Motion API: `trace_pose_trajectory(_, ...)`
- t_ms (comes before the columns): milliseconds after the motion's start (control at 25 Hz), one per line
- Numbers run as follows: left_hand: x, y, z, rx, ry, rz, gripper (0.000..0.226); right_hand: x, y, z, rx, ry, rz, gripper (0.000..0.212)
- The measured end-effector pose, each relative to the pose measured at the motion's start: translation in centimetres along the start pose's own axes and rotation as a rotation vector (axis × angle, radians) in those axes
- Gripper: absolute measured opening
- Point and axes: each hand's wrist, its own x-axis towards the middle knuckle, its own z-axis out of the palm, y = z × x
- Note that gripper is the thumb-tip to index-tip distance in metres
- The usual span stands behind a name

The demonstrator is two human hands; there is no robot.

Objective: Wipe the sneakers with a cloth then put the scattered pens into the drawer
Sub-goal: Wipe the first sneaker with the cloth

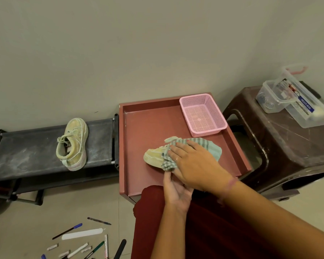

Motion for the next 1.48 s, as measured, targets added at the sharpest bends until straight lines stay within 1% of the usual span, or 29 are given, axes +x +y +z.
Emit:
trace_pose_trajectory(40,0.1,0.1,-0.1,-0.005,-0.008,-0.002,0.041,-1.6,0.1,0.3,-0.005,0.118,-0.016,0.051)
trace_pose_trajectory(80,0.3,0.2,-0.2,-0.009,-0.013,0.0,0.043,-2.5,0.2,0.7,0.003,0.197,-0.013,0.053)
trace_pose_trajectory(120,0.4,0.4,-0.3,-0.007,-0.025,-0.003,0.044,-2.8,0.2,1.3,0.005,0.233,0.017,0.054)
trace_pose_trajectory(240,0.4,0.8,-0.5,-0.033,-0.094,-0.008,0.051,-0.6,-1.3,2.3,0.07,0.232,0.218,0.053)
trace_pose_trajectory(280,0.6,0.7,-0.3,-0.029,-0.118,-0.002,0.052,0.3,-2.0,2.1,0.1,0.232,0.259,0.051)
trace_pose_trajectory(320,0.4,0.7,0.0,-0.013,-0.137,0.057,0.049,0.8,-2.6,2.1,0.116,0.246,0.254,0.05)
trace_pose_trajectory(360,0.2,0.6,0.3,-0.063,-0.197,0.164,0.044,0.7,-3.0,2.2,0.137,0.267,0.203,0.048)
trace_pose_trajectory(400,0.4,0.6,0.3,-0.125,-0.298,0.284,0.043,0.0,-3.1,2.7,0.173,0.305,0.12,0.047)
trace_pose_trajectory(440,0.6,0.6,0.2,-0.192,-0.347,0.288,0.047,-1.1,-3.0,3.2,0.242,0.349,0.042,0.046)
trace_pose_trajectory(480,0.7,0.7,0.0,-0.176,-0.275,0.247,0.051,-2.3,-2.7,3.8,0.357,0.395,-0.014,0.047)
trace_pose_trajectory(520,0.4,0.9,0.1,-0.138,-0.195,0.157,0.05,-3.4,-2.5,4.4,0.527,0.431,-0.04,0.05)
trace_pose_trajectory(560,0.3,1.1,-0.1,-0.098,-0.15,0.1,0.047,-4.1,-2.3,5.0,0.742,0.456,-0.013,0.052)
trace_pose_trajectory(600,0.2,1.4,-0.3,-0.069,-0.127,0.077,0.048,-4.3,-2.5,5.3,1.004,0.463,0.069,0.052)
trace_pose_trajectory(680,0.3,1.5,-0.5,-0.09,-0.094,0.091,0.053,-3.1,-2.9,5.0,1.612,0.432,0.364,0.046)
trace_pose_trajectory(720,0.2,1.6,-0.5,-0.113,-0.091,0.105,0.055,-2.5,-3.1,4.7,1.825,0.437,0.478,0.042)
trace_pose_trajectory(760,0.4,1.6,-0.5,-0.128,-0.086,0.106,0.056,-2.1,-3.5,4.3,1.903,0.451,0.541,0.04)
trace_pose_trajectory(800,0.4,1.7,-0.5,-0.145,-0.091,0.102,0.055,-2.1,-4.1,3.9,1.869,0.449,0.538,0.04)
trace_pose_trajectory(880,-0.2,2.1,-0.5,-0.164,-0.138,0.103,0.05,-2.6,-5.2,3.5,1.561,0.448,0.438,0.048)
trace_pose_trajectory(960,-0.4,2.2,-0.4,-0.144,-0.149,0.084,0.052,-3.4,-5.2,4.0,1.213,0.418,0.298,0.055)
trace_pose_trajectory(1000,-0.4,2.3,-0.4,-0.14,-0.148,0.081,0.052,-3.5,-4.8,4.1,1.142,0.398,0.257,0.055)
trace_pose_trajectory(1040,-0.3,2.3,-0.4,-0.148,-0.149,0.084,0.053,-3.2,-4.4,4.3,1.167,0.384,0.263,0.052)
trace_pose_trajectory(1120,0.2,2.4,-0.6,-0.137,-0.122,0.086,0.056,-1.7,-3.2,4.0,1.558,0.317,0.465,0.036)
trace_pose_trajectory(1160,0.4,2.3,-0.7,-0.133,-0.117,0.077,0.058,-1.2,-2.9,4.0,1.662,0.293,0.563,0.032)
trace_pose_trajectory(1200,0.2,2.3,-0.6,-0.145,-0.125,0.065,0.058,-1.0,-3.1,3.4,1.701,0.29,0.581,0.032)
trace_pose_trajectory(1280,0.0,2.5,-0.4,-0.183,-0.143,0.079,0.052,-1.5,-4.8,2.4,1.497,0.332,0.528,0.042)
trace_pose_trajectory(1360,-0.5,2.6,0.0,-0.152,-0.156,0.093,0.052,-2.8,-6.0,1.9,1.214,0.342,0.387,0.055)
trace_pose_trajectory(1400,-0.6,2.6,0.0,-0.137,-0.151,0.093,0.051,-3.3,-5.9,2.1,1.15,0.329,0.327,0.055)
trace_pose_trajectory(1440,-0.4,2.7,-0.2,-0.138,-0.129,0.084,0.05,-3.1,-5.5,2.5,1.163,0.309,0.317,0.053)
trace_pose_trajectory(1480,-0.1,2.7,-0.4,-0.138,-0.113,0.083,0.05,-2.5,-4.7,2.4,1.301,0.282,0.39,0.045)
